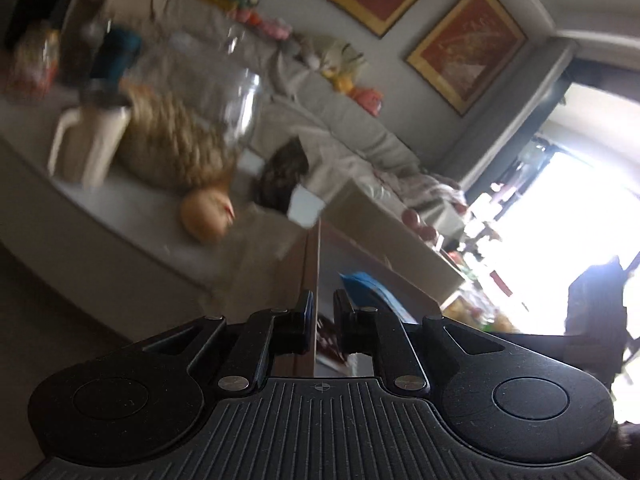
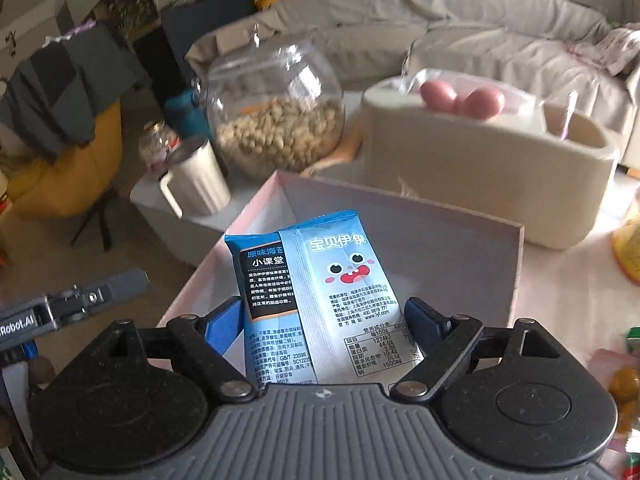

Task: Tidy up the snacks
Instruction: 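Carry both packets over the pink box and open both tools to drop them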

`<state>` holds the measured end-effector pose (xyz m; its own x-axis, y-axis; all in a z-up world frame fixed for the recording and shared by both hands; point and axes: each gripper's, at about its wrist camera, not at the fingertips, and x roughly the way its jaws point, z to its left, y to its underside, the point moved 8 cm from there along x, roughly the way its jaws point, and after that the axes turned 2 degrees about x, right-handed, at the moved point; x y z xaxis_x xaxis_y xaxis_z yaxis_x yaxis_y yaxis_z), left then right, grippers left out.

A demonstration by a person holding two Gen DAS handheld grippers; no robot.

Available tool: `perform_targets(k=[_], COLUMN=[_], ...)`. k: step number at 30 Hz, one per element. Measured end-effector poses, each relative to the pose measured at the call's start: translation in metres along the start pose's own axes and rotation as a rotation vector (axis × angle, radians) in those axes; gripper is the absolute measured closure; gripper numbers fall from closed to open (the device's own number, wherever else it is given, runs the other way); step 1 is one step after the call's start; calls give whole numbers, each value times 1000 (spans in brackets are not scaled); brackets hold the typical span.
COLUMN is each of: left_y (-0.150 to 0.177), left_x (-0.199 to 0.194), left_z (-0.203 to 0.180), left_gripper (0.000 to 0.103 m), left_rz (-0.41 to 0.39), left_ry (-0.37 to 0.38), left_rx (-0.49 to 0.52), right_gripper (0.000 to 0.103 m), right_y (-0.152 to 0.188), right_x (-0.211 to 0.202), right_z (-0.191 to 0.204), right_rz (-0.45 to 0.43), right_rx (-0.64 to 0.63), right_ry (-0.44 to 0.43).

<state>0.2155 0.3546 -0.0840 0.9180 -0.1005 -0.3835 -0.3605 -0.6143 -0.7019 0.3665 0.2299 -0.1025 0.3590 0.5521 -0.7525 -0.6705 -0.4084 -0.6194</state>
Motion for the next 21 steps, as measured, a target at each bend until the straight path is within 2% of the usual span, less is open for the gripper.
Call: perform_targets(k=[2,4,6,8,12,13,15,18,20,21], left_y=[5,11,14,20,35,38,38,39,47,54], left_x=[5,10,14,17,24,25,18,-3,-11,-13], left_z=[3,1,-4,-11,-34,-39,-50,-68,-83,-94], left_gripper=[89,83,75,73,73,73,73,73,73,73], left_rz=[22,22,19,35,78,76,25,-43,-18,10], left_ry=[-2,-6,11,34,75,71,35,-91,-134,-117], left_rx=[5,13,8,-3,41,56,115,230,267,282], right_gripper=[14,11,11,11,11,11,11,11,11,9], right_y=[3,6,6,6,7,6,5,17,35,47], right_x=[-1,-7,-12,-19,-25,-30,-51,-90,-116,-127], right_z=[-2,-3,-7,-11,-25,-30,-34,-48,-66,-76], right_rz=[37,70,59,15,18,-9,-87,-185,-235,-246], right_rx=[25,36,-5,-48,35,46,-10,-122,-178,-200], right_ry=[-58,-115,-46,27,-23,-1,63,182,278,315])
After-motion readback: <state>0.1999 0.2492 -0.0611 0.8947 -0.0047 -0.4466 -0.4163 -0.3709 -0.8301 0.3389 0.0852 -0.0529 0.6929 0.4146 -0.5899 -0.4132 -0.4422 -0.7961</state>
